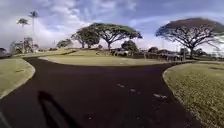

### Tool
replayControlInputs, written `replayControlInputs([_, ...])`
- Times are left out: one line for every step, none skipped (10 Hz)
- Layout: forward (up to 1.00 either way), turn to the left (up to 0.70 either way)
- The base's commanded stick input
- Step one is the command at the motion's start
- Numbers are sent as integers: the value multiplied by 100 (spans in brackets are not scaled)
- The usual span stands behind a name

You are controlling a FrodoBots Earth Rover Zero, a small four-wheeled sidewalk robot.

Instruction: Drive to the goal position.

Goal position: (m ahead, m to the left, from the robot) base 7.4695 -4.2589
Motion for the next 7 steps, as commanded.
replayControlInputs([70,-9])
replayControlInputs([70,-2])
replayControlInputs([70,0])
replayControlInputs([70,0])
replayControlInputs([70,0])
replayControlInputs([70,0])
replayControlInputs([70,0])
